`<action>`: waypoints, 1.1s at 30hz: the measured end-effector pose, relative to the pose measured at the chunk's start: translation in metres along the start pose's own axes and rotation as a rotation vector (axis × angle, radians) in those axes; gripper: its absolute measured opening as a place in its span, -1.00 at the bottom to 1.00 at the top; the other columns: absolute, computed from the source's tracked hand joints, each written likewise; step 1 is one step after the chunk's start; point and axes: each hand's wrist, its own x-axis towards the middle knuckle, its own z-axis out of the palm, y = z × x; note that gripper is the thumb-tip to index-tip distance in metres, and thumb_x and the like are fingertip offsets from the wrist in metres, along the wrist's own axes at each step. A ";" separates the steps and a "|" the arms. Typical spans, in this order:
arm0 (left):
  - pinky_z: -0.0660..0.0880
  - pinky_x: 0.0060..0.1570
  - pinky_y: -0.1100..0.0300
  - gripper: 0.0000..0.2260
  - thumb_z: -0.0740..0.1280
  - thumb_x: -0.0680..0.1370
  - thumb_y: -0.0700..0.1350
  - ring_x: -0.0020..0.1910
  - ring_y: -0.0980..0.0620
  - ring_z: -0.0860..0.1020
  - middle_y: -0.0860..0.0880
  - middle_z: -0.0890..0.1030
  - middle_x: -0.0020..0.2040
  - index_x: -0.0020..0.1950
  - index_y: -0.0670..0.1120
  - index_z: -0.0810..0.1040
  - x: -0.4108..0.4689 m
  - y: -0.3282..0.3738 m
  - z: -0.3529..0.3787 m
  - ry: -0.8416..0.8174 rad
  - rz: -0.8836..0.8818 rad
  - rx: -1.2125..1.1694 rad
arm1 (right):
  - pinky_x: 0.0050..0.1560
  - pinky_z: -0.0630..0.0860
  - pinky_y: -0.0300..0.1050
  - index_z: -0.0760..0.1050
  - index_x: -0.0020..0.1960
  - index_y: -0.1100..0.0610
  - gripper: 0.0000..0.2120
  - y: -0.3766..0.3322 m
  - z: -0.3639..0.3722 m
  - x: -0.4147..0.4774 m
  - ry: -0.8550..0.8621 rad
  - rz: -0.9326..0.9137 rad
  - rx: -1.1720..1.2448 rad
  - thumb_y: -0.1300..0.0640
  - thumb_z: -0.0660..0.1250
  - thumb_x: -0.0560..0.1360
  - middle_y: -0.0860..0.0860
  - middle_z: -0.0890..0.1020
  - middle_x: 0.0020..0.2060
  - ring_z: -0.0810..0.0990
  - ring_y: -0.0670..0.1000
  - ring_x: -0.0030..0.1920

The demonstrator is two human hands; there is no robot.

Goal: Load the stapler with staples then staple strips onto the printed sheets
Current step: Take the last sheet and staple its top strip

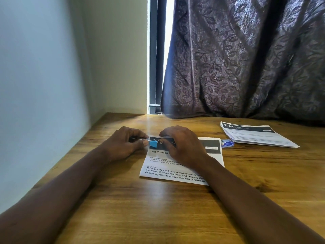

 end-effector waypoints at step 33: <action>0.60 -0.03 -0.01 -0.54 0.27 0.51 0.36 -0.09 0.19 0.63 0.21 0.70 0.03 0.22 0.11 0.66 -0.024 0.037 0.009 0.351 0.158 0.277 | 0.12 0.44 0.10 0.62 0.07 0.05 -0.85 0.004 -0.026 -0.014 0.339 0.098 0.116 0.03 0.33 0.57 -0.04 0.67 -0.05 0.53 0.00 -0.01</action>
